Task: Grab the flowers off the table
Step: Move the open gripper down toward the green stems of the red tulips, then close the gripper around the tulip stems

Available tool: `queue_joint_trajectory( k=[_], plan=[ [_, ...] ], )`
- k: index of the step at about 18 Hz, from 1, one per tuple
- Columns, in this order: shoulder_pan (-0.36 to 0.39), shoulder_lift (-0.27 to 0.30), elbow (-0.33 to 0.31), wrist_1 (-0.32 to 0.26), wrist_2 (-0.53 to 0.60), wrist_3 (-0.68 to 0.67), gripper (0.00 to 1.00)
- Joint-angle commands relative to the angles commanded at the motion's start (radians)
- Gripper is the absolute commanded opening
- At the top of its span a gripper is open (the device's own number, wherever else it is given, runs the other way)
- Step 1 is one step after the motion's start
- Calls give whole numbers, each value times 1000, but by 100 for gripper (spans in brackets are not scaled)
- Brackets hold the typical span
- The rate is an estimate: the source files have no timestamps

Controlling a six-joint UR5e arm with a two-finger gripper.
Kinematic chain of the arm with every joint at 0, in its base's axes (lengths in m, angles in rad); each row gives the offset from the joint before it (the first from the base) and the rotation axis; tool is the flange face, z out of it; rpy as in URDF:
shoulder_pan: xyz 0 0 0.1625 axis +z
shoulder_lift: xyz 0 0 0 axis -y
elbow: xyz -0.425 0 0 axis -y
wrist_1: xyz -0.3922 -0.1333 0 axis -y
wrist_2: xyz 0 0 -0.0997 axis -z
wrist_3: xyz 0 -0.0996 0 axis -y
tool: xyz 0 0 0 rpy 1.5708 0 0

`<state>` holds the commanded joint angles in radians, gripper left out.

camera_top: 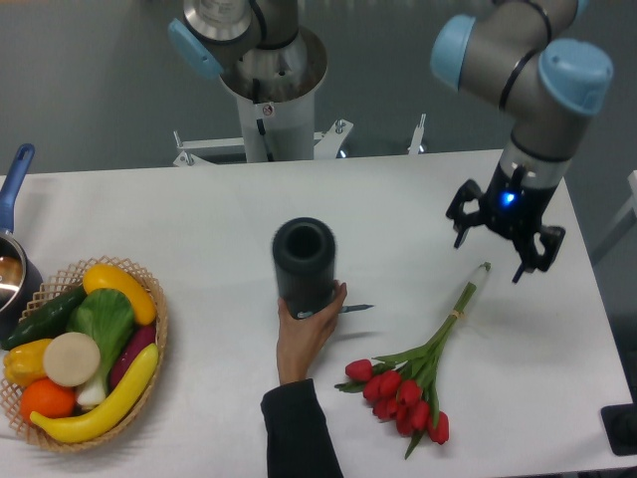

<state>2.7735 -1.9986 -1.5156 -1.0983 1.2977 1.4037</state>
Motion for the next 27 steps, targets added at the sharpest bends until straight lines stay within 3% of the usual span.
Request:
queue_joint_trajectory(
  k=[4,12,16,19,27],
  plan=[
    [-14,-63,29,2,-3,-89,100],
    [-32,-147,48,6,6,-88,100],
    [-57,-189,43,83,24,-88,100],
    [-87,-229,46,92,133,-86,100],
    [-94,-209,5,106,163,-65,100]
  ],
)
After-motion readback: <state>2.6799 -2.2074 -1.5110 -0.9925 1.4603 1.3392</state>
